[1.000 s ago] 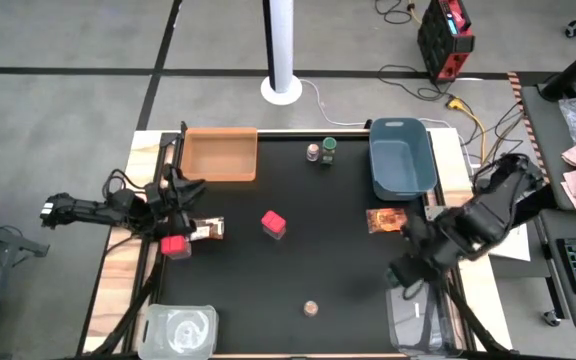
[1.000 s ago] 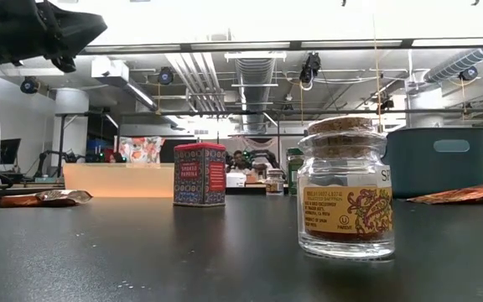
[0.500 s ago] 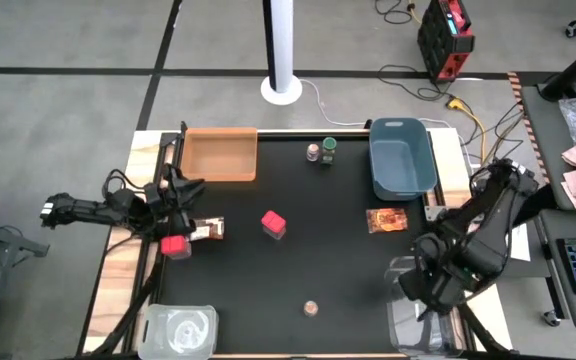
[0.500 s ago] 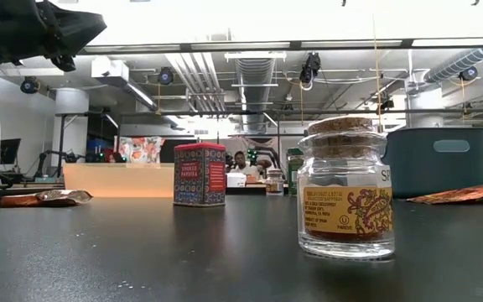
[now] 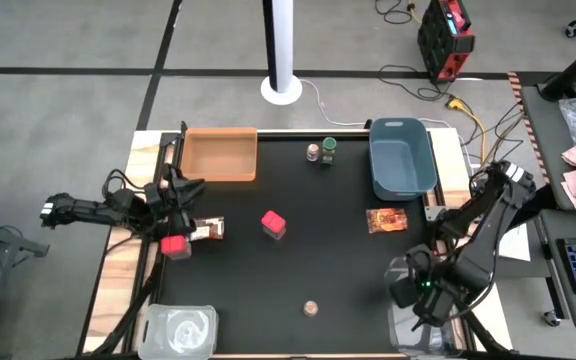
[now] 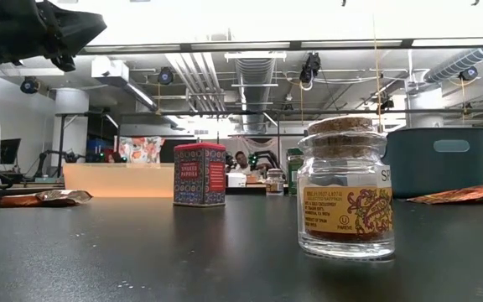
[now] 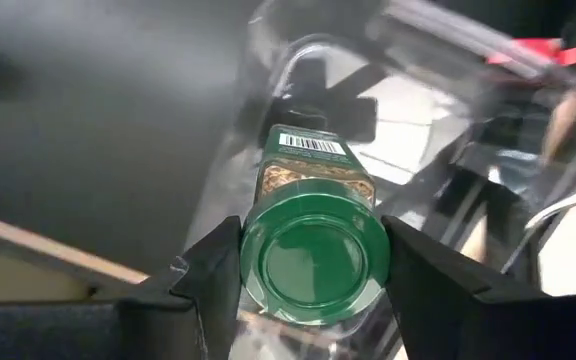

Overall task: Sort spices by type
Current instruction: Put the bottom green seasoning bottle into the transparent bin

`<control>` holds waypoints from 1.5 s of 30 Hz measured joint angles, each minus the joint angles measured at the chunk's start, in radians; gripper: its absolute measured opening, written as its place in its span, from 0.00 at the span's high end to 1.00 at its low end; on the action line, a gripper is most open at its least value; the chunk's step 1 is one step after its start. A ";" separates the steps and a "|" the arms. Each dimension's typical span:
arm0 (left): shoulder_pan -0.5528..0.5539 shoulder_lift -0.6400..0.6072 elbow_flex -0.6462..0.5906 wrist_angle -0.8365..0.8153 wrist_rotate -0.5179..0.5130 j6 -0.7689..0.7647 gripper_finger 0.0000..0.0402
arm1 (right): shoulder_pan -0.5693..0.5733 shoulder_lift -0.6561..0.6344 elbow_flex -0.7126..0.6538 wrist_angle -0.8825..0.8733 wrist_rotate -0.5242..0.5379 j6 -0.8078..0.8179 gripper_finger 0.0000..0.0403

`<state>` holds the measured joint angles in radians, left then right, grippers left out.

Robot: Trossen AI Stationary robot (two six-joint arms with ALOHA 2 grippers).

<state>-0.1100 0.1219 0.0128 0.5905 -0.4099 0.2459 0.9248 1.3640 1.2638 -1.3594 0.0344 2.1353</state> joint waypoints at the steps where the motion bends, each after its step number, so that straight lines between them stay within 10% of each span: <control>1: 0.000 0.000 0.000 -0.001 0.000 0.000 0.84 | 0.001 0.000 -0.008 -0.001 0.002 0.008 0.52; 45: 0.000 0.000 0.000 -0.007 0.000 0.000 0.84 | 0.000 -0.067 -0.216 0.199 -0.016 0.012 0.52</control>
<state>-0.1097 0.1219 0.0128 0.5838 -0.4096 0.2455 0.9245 1.2968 1.0477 -1.1606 0.0181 2.1472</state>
